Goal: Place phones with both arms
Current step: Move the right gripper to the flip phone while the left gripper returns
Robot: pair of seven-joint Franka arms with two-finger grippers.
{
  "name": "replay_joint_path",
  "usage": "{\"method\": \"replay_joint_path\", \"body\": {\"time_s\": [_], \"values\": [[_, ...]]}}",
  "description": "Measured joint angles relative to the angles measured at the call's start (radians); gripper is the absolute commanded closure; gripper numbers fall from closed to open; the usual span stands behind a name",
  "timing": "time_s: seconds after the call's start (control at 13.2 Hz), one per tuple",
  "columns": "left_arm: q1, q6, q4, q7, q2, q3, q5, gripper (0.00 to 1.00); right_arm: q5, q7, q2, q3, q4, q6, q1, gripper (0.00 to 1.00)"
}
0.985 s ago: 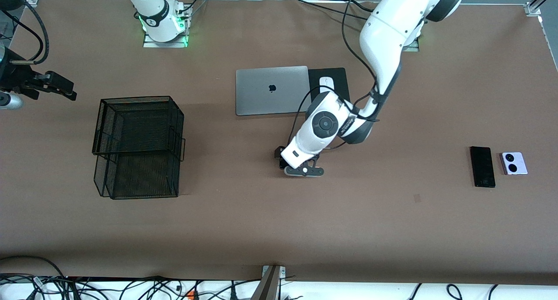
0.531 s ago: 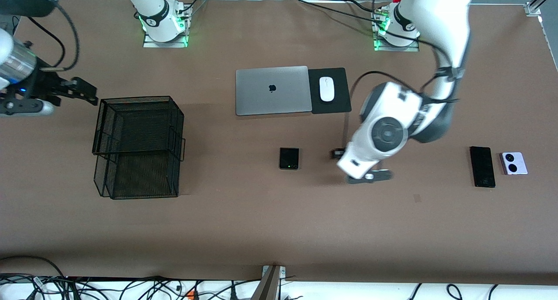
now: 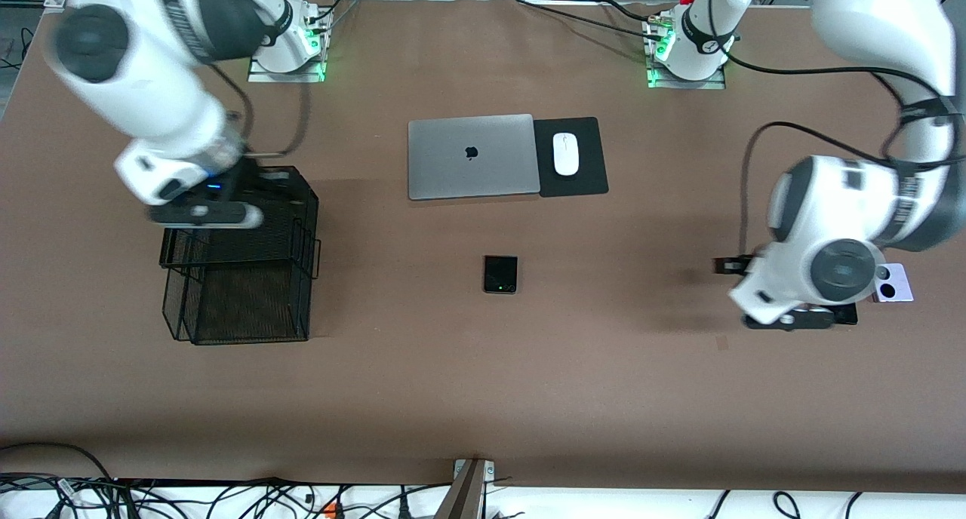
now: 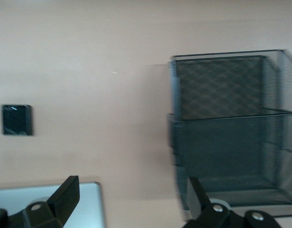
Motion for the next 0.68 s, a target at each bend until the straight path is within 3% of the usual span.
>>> {"method": "replay_joint_path", "body": {"time_s": [0.3,0.68], "values": [[0.156,0.077,-0.040,0.124,0.000,-0.001,0.000,0.00,-0.001,0.295,0.189,0.000,0.186,0.027,0.172,0.00],[0.291,0.368,-0.183,0.327,0.009,-0.002,0.000,0.00,-0.054,0.371,0.430,-0.005,0.413,0.044,0.324,0.00]]}}
